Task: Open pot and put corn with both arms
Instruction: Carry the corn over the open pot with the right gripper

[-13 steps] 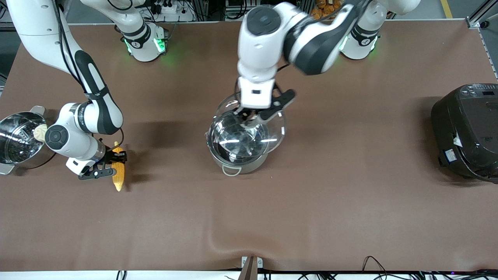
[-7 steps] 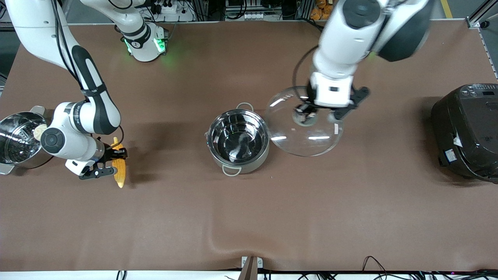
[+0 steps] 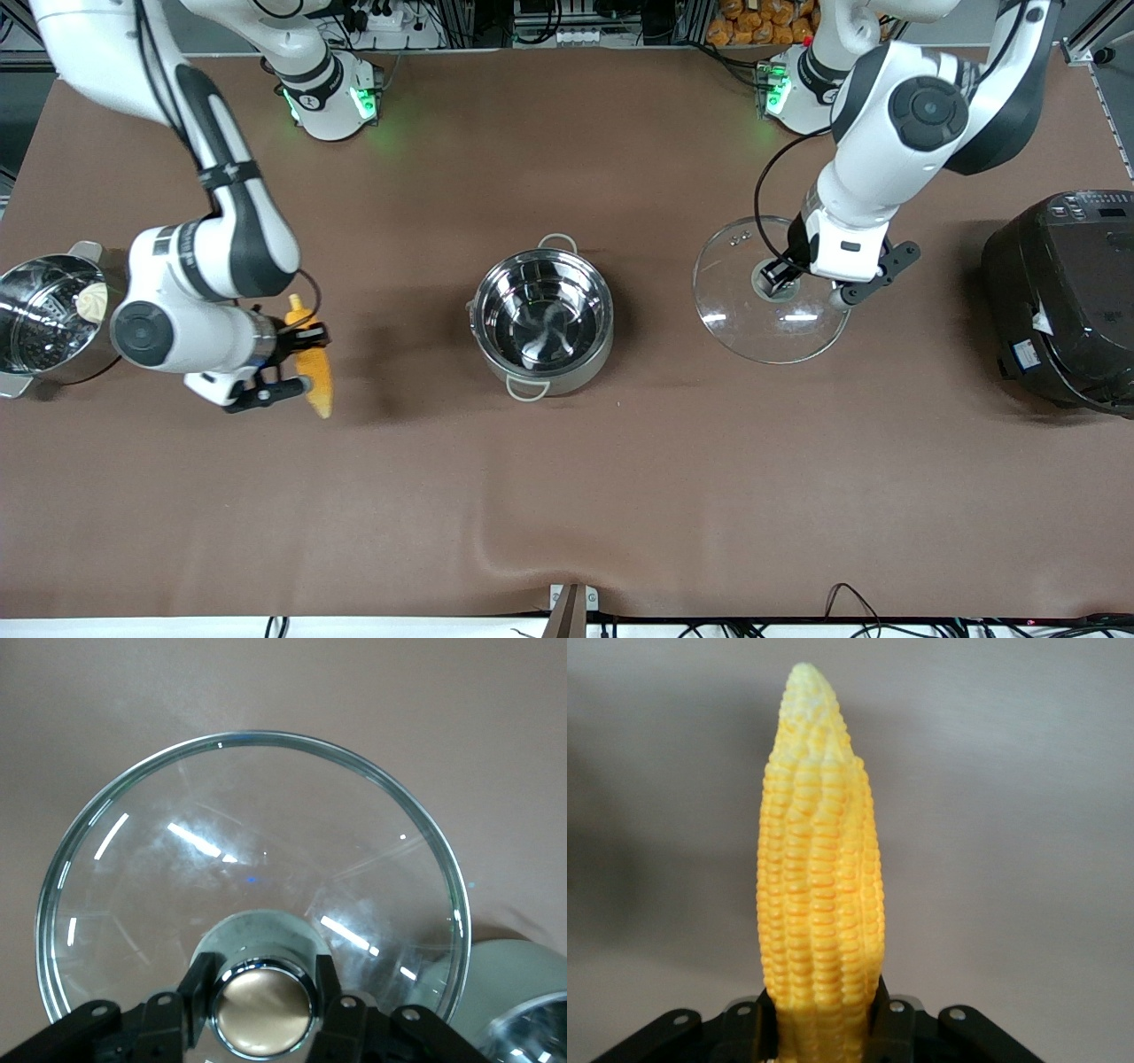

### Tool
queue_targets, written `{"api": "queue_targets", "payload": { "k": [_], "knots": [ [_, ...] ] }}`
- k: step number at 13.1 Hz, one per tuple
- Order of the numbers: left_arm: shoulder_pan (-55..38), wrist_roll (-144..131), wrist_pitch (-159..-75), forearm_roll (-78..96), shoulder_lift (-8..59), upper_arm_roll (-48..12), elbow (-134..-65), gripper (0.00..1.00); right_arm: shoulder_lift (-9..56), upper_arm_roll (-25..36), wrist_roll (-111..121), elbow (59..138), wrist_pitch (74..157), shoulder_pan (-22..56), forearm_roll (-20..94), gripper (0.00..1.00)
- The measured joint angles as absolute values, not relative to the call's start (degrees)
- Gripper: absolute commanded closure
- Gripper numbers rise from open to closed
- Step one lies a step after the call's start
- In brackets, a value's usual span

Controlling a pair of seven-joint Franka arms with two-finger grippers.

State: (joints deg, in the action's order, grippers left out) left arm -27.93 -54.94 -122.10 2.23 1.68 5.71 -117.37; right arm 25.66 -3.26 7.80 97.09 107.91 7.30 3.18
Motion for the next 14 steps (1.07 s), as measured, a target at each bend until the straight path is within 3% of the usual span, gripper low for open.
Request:
{"api": "queue_targets", "payload": {
  "k": [9,14],
  "knots": [
    [-24.4,-52.2,-147.6,2.2,4.2,5.6,-138.1,1.00,25.9,-4.1,0.4,94.4,112.9,26.6,5.5,1.00],
    [-21.6,-49.6,-153.3,2.2,7.6,5.6,-141.0,1.00,28.1,-4.1,-0.3,93.1,114.9,31.1,5.5,1.00]
  ]
}}
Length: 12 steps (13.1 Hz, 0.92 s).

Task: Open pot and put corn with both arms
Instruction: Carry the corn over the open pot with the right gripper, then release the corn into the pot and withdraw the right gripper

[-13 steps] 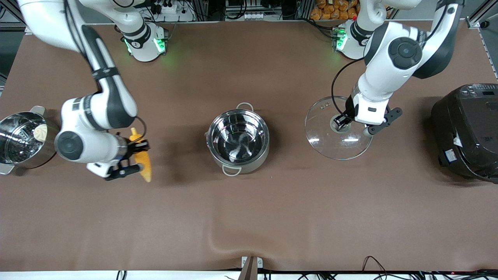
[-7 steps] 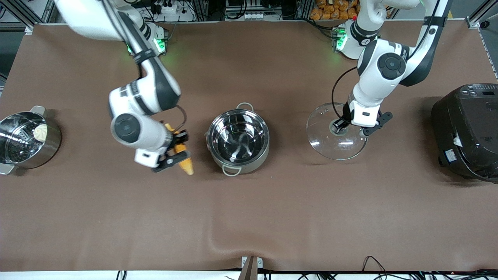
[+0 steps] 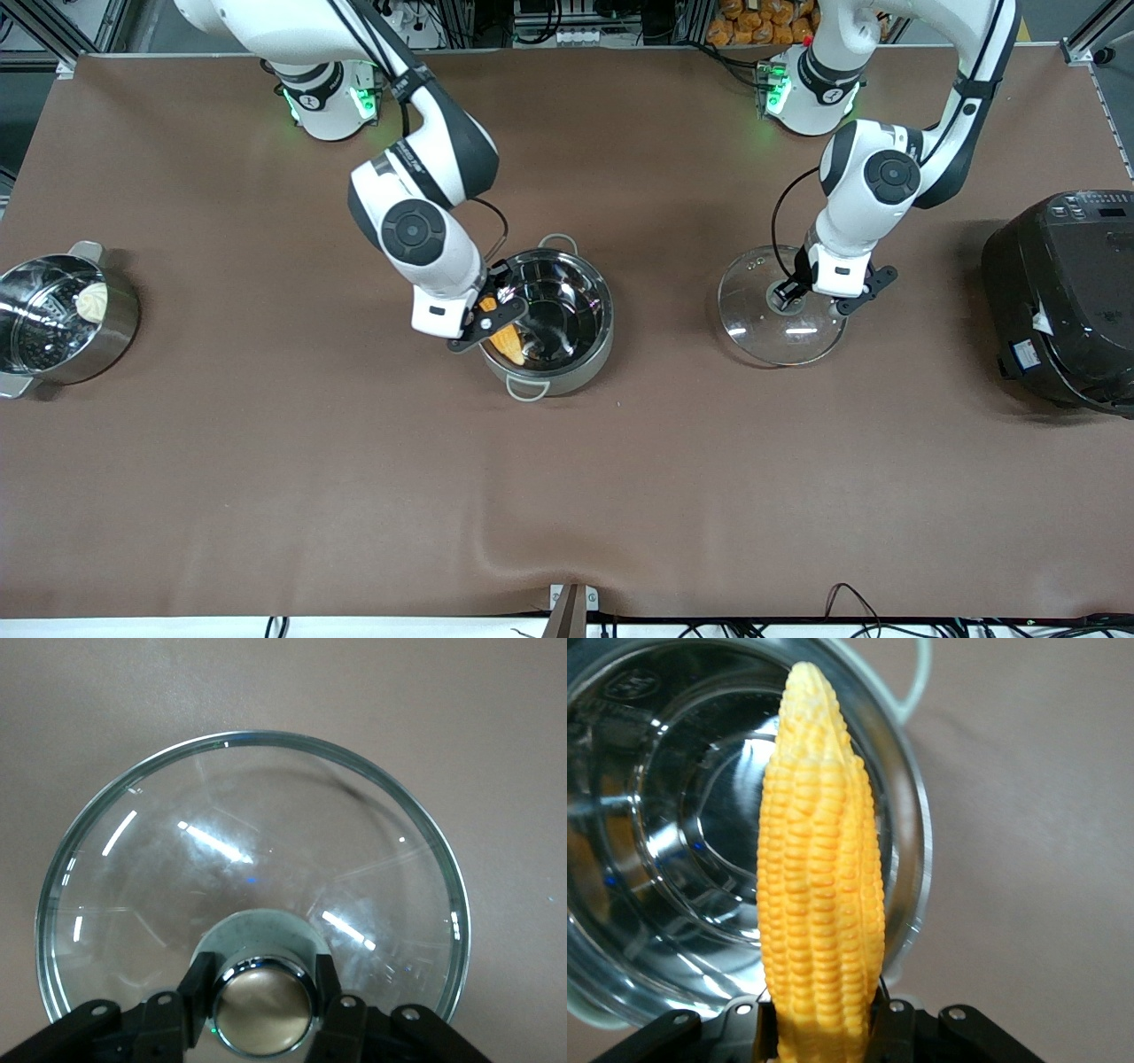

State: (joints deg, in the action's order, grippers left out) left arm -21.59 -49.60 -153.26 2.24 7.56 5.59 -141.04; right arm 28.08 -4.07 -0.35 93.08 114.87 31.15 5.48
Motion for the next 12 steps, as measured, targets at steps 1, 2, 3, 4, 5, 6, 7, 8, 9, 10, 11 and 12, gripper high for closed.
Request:
{"api": "queue_targets", "payload": {
  "k": [1,2,3,4,5,6,7,8,9,10,11,12],
  "knots": [
    [-21.3,-49.6,-154.3,2.2,8.4,5.6,-141.1,1.00,29.2,-4.1,-0.3,92.1,114.9,32.0,5.5,1.00],
    [-21.1,-49.6,-155.1,2.2,9.2,5.6,-141.1,1.00,30.2,-4.1,-0.4,91.4,115.0,32.9,5.5,1.00],
    [-20.9,-49.6,-155.6,2.2,9.9,5.6,-141.1,1.00,31.1,-4.1,-0.6,90.8,115.3,33.8,5.5,1.00],
    [-20.5,-49.4,-155.9,2.2,10.3,5.6,-141.1,1.00,31.9,-4.1,-1.0,90.4,116.1,34.7,5.5,1.00],
    [-19.8,-48.7,-156.1,2.2,10.6,5.6,-141.1,1.00,32.7,-4.1,-1.6,89.9,116.8,35.4,5.5,1.00],
    [-19.3,-48.1,-156.1,2.2,10.8,5.6,-141.1,1.00,33.5,-4.0,-1.8,89.2,117.3,36.0,5.5,1.00],
    [-18.8,-47.8,-156.1,2.2,11.0,5.6,-141.1,1.00,34.2,-4.1,-1.8,88.5,117.5,36.5,5.5,0.90],
    [-18.6,-47.5,-156.1,2.2,11.1,5.6,-141.1,1.00,34.8,-4.1,-2.1,87.8,117.5,36.8,5.5,0.07],
    [-18.5,-47.4,-156.2,2.2,11.4,5.6,-141.1,1.00,35.2,-4.0,-2.9,87.3,117.5,36.9,5.5,0.00],
    [-18.5,-47.4,-156.4,2.2,11.6,5.6,-141.1,1.00,35.3,-4.0,-3.6,87.2,117.6,36.9,5.5,0.00],
    [-18.5,-47.4,-156.5,2.2,11.6,5.6,-141.1,1.00,35.3,-4.0,-4.0,87.1,117.6,37.0,5.5,0.00],
    [-18.5,-47.4,-156.5,2.2,11.7,5.6,-141.1,0.69,35.3,-4.0,-4.1,86.9,117.6,37.0,5.4,0.00]
  ]
}}
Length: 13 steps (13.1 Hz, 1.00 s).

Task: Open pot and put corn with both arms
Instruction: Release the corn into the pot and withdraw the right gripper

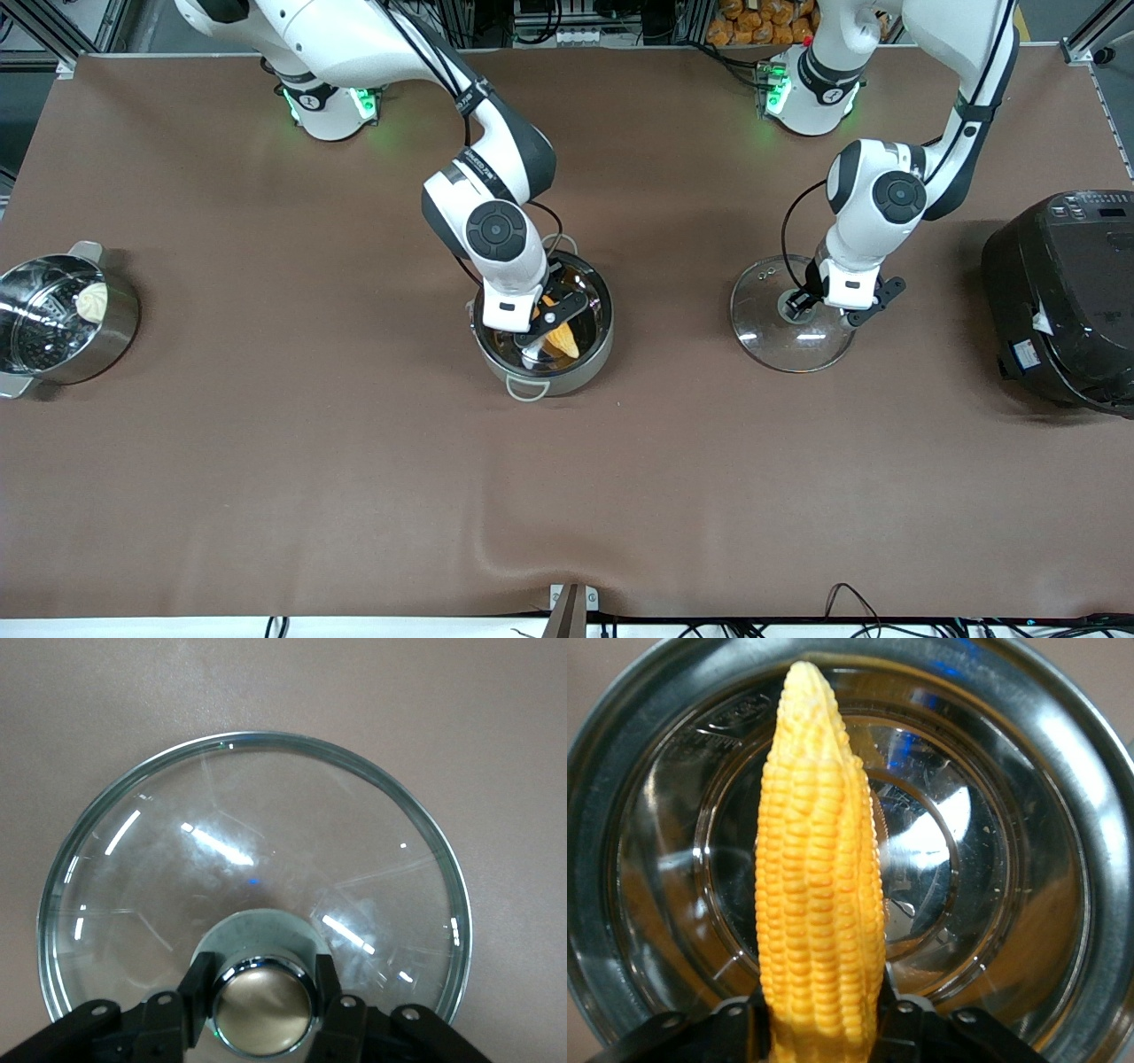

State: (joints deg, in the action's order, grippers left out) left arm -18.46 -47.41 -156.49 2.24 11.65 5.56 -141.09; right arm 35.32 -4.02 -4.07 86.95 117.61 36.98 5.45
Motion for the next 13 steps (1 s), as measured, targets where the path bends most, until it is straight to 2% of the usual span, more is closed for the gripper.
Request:
{"api": "queue_targets", "payload": {
  "k": [1,2,3,6,10,13],
  "knots": [
    [-18.4,-47.4,-156.5,2.2,11.7,5.6,-141.1,0.43,35.3,-3.9,-4.2,86.7,117.6,37.0,5.4,0.00],
    [-18.4,-47.4,-156.6,2.2,11.7,5.5,-141.1,0.05,35.3,-3.6,-4.3,86.4,117.6,36.9,5.4,0.00],
    [-18.3,-47.4,-156.7,2.2,12.0,5.5,-141.1,0.00,35.3,-3.3,-4.4,86.1,117.5,36.8,5.4,0.00],
    [-18.2,-47.4,-157.3,2.2,13.2,5.5,-140.4,0.00,33.5,-2.3,-4.7,84.6,112.8,33.3,5.4,0.00],
    [-18.2,-47.4,-157.4,2.2,12.8,5.0,-137.5,0.00,28.1,-1.8,-0.6,84.4,105.6,19.7,5.4,0.00],
    [-18.2,-47.4,-154.1,2.2,10.2,4.4,-134.2,0.00,25.7,-1.7,3.8,84.9,104.5,10.2,5.2,0.00]
  ]
}}
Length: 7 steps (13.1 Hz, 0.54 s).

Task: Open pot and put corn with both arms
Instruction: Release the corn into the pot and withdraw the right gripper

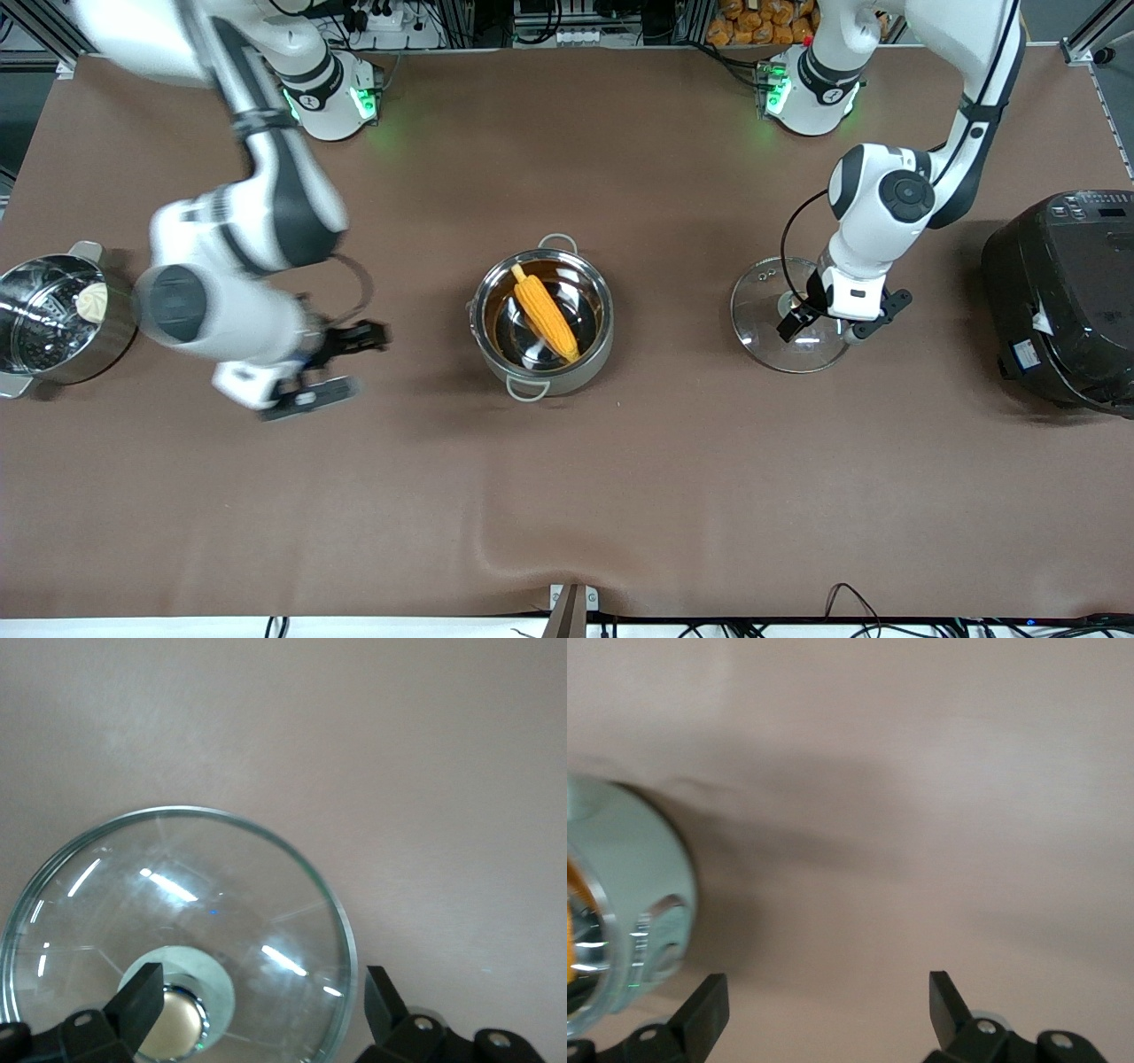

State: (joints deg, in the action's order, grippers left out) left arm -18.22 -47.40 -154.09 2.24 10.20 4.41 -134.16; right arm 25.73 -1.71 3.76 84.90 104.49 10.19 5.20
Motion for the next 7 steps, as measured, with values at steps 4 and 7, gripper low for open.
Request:
{"api": "queue_targets", "payload": {
  "k": [4,7],
  "knots": [
    [-18.3,-47.3,-137.4,2.2,7.4,3.4,-121.9,0.00,19.1,-1.7,9.3,88.7,102.3,2.7,3.2,0.00],
    [-18.3,-45.3,-129.5,2.2,7.2,2.7,-113.5,0.00,10.4,-1.7,9.4,92.9,99.3,-0.6,2.5,0.00]
  ]
}}
